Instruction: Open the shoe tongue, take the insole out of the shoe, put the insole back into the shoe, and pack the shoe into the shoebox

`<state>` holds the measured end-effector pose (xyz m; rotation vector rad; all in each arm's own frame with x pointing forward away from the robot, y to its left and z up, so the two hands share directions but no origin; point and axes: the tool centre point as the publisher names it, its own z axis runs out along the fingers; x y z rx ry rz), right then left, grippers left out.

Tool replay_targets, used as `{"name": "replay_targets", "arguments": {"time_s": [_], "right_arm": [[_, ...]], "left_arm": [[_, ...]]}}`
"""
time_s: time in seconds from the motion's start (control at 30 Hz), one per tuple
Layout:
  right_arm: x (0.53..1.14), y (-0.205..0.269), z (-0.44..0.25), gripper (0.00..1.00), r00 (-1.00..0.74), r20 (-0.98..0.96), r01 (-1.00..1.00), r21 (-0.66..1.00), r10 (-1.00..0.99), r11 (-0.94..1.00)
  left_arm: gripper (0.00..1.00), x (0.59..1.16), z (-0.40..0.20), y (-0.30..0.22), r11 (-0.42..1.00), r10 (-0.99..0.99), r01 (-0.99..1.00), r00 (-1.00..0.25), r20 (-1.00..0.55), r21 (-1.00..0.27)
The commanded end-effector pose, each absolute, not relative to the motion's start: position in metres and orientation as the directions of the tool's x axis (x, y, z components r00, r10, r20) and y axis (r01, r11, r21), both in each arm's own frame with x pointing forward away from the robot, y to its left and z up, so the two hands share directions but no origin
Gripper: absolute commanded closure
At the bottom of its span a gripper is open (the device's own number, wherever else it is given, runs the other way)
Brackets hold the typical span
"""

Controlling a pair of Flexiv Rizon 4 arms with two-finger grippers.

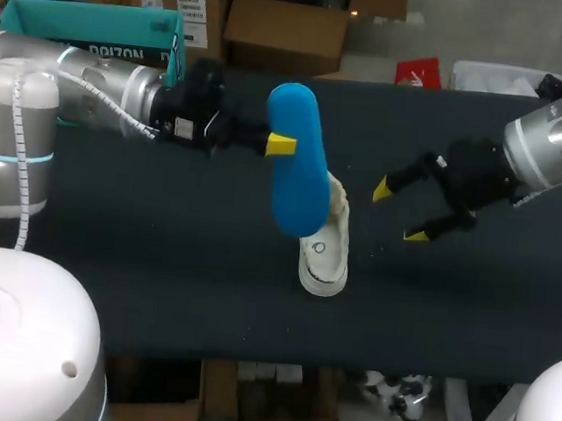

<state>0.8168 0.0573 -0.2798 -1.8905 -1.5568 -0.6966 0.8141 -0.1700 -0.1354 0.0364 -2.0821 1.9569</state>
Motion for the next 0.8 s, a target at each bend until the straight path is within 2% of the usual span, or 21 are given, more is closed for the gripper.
{"name": "replay_targets", "arguments": {"time_s": [0.03, 0.23, 0.37, 0.5, 0.8], "right_arm": [[0.8165, 0.0569, -0.2798, 0.00, 0.180, 0.715, 0.983, -0.111, 0.676, -0.144], [0.8175, 0.0574, -0.2795, 0.00, 0.210, 0.727, 0.977, -0.143, 0.654, -0.156], [0.8175, 0.0581, -0.2744, 0.00, 0.422, 0.745, 0.906, -0.344, 0.516, -0.245], [0.8088, 0.0596, -0.2758, 0.00, 0.687, 0.625, 0.725, -0.622, 0.371, -0.295], [0.8088, 0.0596, -0.2758, 0.00, 0.687, 0.625, 0.725, -0.622, 0.371, -0.295]], "left_arm": [[1.00, 0.8211, -0.1399, -0.1728, 0.075, 0.194, -0.229, -0.951, 0.240, -0.970], [1.00, 0.8211, -0.1399, -0.1728, 0.075, 0.194, -0.229, -0.951, 0.240, -0.970], [1.00, 0.8211, -0.1399, -0.1728, 0.075, 0.194, -0.229, -0.951, 0.240, -0.970], [1.00, 0.8211, -0.1399, -0.1728, 0.075, 0.194, -0.229, -0.951, 0.240, -0.970], [1.00, 0.8211, -0.1399, -0.1728, 0.075, 0.194, -0.229, -0.951, 0.240, -0.970]]}}
